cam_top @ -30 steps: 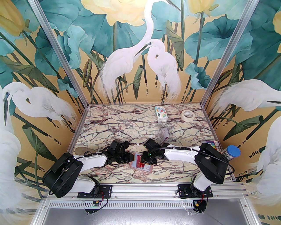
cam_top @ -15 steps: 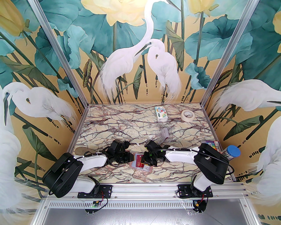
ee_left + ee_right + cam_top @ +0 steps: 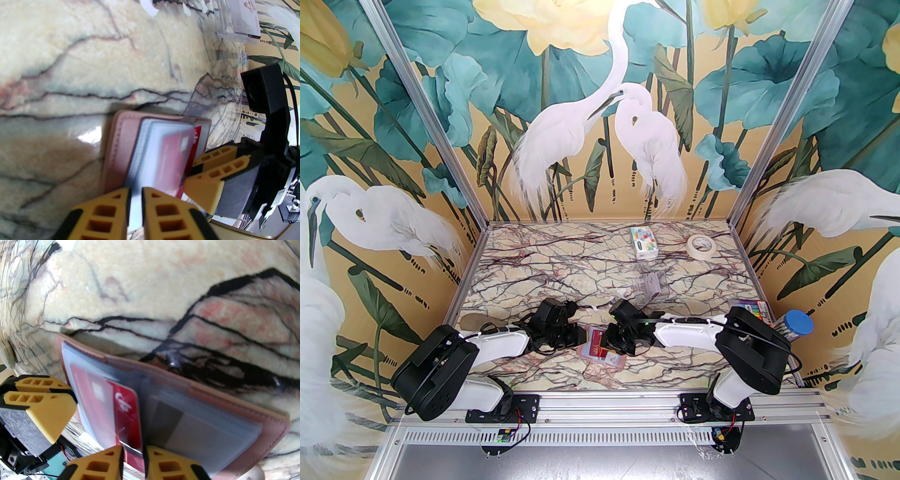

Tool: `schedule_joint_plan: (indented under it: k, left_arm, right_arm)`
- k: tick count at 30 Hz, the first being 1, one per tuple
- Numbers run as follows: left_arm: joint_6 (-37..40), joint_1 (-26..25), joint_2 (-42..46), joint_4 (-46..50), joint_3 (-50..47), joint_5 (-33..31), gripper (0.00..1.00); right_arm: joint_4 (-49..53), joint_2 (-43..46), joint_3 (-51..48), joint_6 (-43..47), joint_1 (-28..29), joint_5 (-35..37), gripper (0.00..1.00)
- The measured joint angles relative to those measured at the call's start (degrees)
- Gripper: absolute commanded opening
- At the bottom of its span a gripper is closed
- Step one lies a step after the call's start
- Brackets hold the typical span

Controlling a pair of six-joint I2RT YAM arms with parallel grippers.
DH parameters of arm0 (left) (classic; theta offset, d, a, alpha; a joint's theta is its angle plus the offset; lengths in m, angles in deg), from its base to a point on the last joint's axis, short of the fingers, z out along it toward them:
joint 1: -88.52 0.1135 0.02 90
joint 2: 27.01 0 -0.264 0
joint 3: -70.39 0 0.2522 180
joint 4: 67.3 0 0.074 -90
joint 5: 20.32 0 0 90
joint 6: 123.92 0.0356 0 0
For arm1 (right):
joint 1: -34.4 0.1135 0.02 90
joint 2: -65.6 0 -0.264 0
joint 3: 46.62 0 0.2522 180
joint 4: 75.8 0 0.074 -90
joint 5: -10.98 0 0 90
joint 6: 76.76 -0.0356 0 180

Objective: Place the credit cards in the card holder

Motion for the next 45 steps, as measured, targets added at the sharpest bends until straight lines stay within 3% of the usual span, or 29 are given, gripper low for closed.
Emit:
schedule_joint_plan:
  k: [11,20,45]
  left_arm:
    - [0.0,-0.2,0.0,-0.3,0.0,0.0,0.16]
    - [0.0,-0.2,0.0,-0.3,0.0,0.0,0.16]
    - [0.0,-0.2,0.0,-0.3,0.0,0.0,0.16]
  right_arm:
    - [10.8,0.8,4.4,4.1,0.4,3.7,0.27]
    - [11.6,-0.1,5.5,4.2,0.4,4.1,0.2]
    - [9.8,-3.5,7.5,4.2,1.6,2.7,0.17]
